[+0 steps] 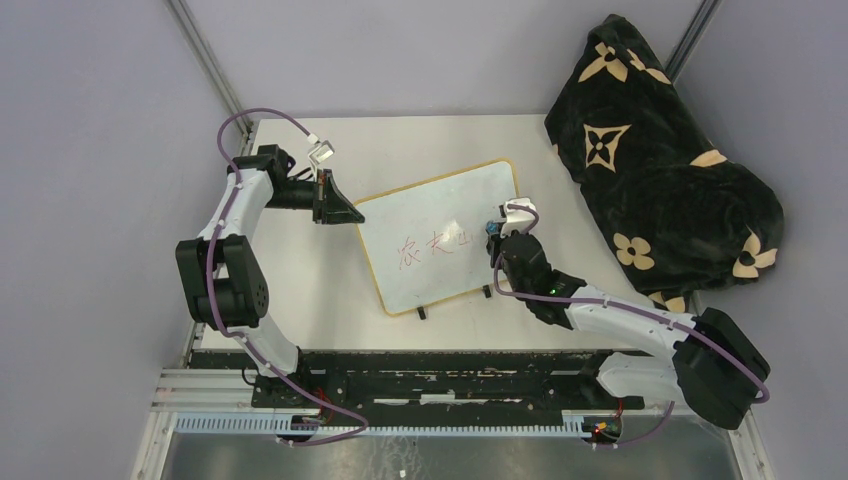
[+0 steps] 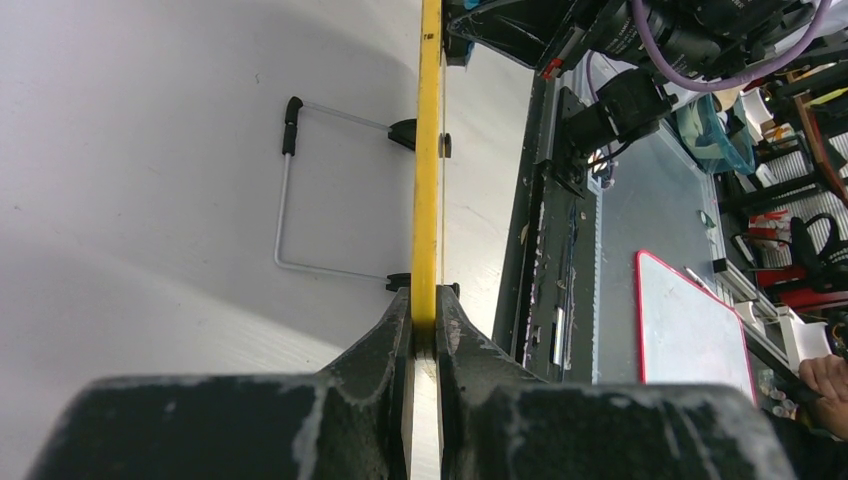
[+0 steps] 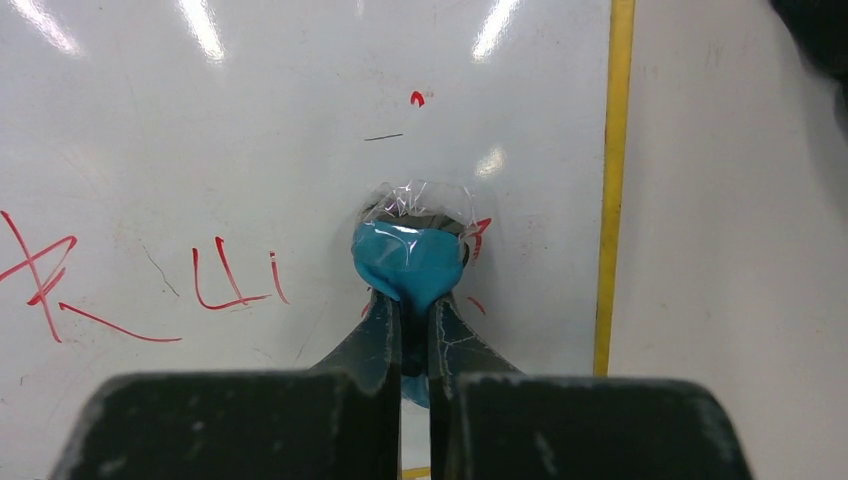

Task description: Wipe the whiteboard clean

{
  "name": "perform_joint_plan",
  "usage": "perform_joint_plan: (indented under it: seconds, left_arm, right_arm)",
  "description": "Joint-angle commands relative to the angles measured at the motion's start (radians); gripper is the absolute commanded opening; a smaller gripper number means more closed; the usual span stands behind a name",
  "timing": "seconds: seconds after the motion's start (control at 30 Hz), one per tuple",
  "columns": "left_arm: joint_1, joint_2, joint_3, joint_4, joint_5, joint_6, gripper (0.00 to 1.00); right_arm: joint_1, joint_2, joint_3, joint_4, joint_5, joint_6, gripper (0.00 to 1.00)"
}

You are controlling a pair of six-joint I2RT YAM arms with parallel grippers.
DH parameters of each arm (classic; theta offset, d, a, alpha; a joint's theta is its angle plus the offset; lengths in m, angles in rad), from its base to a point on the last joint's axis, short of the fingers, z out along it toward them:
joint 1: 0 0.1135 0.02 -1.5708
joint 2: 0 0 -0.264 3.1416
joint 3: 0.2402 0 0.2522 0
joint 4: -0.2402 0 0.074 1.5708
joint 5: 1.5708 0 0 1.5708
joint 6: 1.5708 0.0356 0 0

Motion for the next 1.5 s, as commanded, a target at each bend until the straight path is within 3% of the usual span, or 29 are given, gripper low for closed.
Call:
perform_joint_plan:
  seconds: [0.0,0.33,0.87,1.23,1.47]
  left_arm:
    - [-0.01,0.008,0.02,-0.018,-0.08,0.105,0.03]
    - [-0.009,0.015,0.028,-0.03,-0.074,0.111,0.03]
    - [-0.008,0.014,0.019,-0.031,-0.073,0.114,0.03]
    - [-0.009,0.018,0.02,-0.051,-0.078,0.135,0.03]
    - [-0.008,0.02,0.028,-0.054,-0.075,0.137,0.03]
  right_arm:
    - [-0.015,-0.007,0.013,0.038,0.064,-0.003,0.01]
    - [-0.106,-0.049,-0.007,0.014,0.13,-0.011,0.01]
    - [-0.067,-0.003,0.022,0.091,-0.195,0.034,0.01]
    - [-0.089,0.004,0.091,-0.036,0.099,-0.019,0.01]
    - [-0.112,-0.004,0.156,-0.072,0.092,-0.082,0.01]
